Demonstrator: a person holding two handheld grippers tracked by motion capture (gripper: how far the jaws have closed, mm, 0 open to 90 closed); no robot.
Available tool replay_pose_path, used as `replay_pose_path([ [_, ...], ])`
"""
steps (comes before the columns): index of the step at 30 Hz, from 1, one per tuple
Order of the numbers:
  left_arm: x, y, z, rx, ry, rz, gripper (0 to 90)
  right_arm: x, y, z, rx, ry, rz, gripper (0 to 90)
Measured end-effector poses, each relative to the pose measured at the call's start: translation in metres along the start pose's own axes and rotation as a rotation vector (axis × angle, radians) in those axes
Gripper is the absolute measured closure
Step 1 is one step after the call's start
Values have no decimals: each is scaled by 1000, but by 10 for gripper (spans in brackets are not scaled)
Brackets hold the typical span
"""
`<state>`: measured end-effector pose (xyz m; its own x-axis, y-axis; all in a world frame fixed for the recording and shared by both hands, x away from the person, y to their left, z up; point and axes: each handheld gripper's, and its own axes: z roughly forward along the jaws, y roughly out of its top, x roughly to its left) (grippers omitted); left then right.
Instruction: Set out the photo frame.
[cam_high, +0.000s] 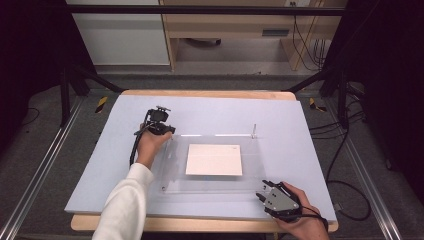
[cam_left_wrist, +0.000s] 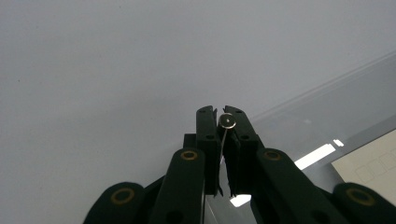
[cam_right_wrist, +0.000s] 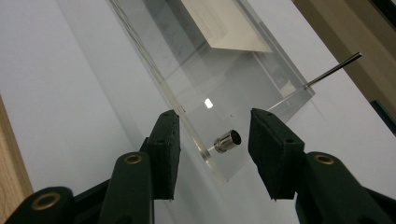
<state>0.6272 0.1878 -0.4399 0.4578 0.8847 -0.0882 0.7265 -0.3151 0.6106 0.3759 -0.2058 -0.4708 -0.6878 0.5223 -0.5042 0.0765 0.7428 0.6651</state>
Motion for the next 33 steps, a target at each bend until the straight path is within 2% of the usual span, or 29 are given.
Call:
replay_pose_path([
  [8,-1,-2,0,-12,13,3,828,2,4,-2,-4,-13,-26,587],
  [10,-1,-3,1,-6,34,6,774,2,5,-3,-8,-15,-19,588],
  [11,0,-5,1,-14,33,0,727,2,5,-3,-10,-17,-19,588],
  [13,0,-7,-1,-46,35,7,693,2,5,-3,-11,-13,-22,591],
  [17,-6,-12,-15,-109,70,57,596,2,5,-3,-12,-14,-23,591],
  [20,-11,-19,-32,-161,83,94,576,2,6,-4,-12,-15,-23,592],
  [22,-17,-26,-45,-193,98,137,566,2,6,-4,-12,-18,-29,593],
  [23,-21,-30,-51,-212,100,160,554,2,6,-4,-11,-18,-30,593],
  [27,-39,-57,-75,-281,64,236,507,3,6,-3,-6,-17,-32,594],
  [30,-54,-79,-92,-302,50,311,472,3,6,-4,-8,-23,-27,594],
  [32,-64,-94,-101,-317,39,347,448,2,6,-4,-7,-25,-27,594],
  [33,-68,-100,-105,-325,47,379,437,3,6,-4,-6,-23,-25,594],
])
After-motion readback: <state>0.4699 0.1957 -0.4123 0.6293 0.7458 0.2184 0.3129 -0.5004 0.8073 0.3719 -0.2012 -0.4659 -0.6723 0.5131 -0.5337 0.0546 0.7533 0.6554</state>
